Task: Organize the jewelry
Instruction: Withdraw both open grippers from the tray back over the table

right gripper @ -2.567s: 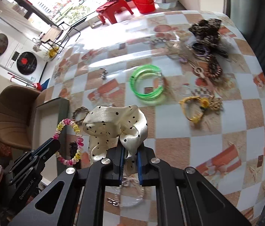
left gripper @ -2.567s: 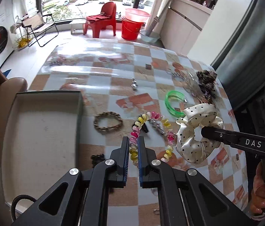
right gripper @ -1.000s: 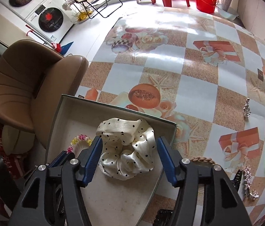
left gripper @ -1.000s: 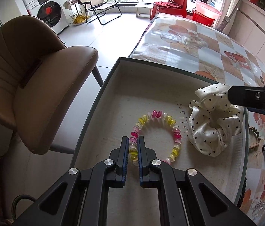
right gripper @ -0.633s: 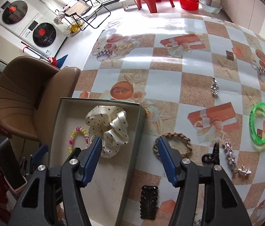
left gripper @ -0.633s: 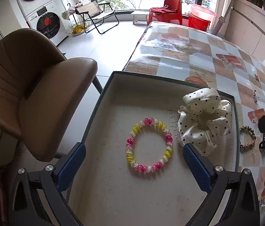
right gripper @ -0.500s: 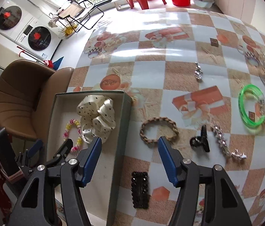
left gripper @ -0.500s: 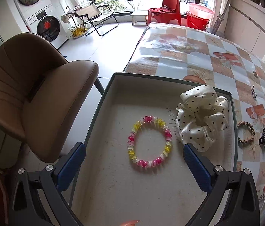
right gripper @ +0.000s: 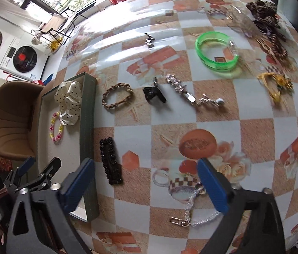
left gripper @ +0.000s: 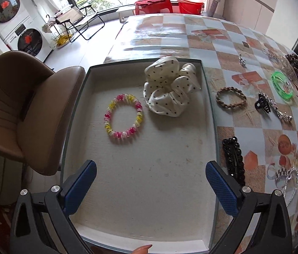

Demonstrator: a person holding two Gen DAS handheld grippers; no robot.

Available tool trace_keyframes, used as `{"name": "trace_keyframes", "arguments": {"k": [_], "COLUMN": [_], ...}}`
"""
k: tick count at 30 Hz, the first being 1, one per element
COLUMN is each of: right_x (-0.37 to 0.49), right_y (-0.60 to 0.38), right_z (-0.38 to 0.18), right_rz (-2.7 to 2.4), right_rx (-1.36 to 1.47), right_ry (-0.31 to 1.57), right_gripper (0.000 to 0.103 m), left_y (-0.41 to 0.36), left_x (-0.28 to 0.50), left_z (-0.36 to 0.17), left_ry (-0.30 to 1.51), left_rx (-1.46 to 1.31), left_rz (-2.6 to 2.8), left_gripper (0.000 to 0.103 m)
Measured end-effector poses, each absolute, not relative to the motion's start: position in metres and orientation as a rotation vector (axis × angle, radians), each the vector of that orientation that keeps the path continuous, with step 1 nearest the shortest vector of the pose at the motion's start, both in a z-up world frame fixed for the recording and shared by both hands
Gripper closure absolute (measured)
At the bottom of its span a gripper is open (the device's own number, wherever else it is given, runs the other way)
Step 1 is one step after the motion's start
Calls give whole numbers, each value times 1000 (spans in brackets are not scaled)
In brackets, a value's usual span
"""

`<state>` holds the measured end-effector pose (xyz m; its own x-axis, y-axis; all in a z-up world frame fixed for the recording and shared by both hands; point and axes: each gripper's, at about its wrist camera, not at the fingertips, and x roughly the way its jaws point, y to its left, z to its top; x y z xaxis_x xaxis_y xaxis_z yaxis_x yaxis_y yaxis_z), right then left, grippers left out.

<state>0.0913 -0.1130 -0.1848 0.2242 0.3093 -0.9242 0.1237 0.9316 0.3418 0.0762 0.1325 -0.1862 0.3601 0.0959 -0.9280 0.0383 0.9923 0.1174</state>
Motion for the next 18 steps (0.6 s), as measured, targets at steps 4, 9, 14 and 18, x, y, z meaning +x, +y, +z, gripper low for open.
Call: {"name": "trace_keyframes", "arguments": {"k": [4, 9, 14, 18], "right_x": [75, 60, 48, 50], "right_y": [-129, -157, -188, -213], "right_z": [-185, -190, -194, -197], "right_rz": [86, -11, -102, -149], "right_rx": [396, 426, 467, 484], "right_ry": [1375, 1387, 1377, 1367], "right_gripper": [0, 0, 0, 0], "left_y": [117, 92, 65, 46], "left_x": [74, 73, 79, 86], "left_z": [-185, -176, -176, -175], "left_ry": [1220, 1208, 1213, 1215], "left_rx": [143, 159, 158, 151], "left_rz": [-22, -124, -181, -202], "left_gripper": [0, 0, 0, 0]}}
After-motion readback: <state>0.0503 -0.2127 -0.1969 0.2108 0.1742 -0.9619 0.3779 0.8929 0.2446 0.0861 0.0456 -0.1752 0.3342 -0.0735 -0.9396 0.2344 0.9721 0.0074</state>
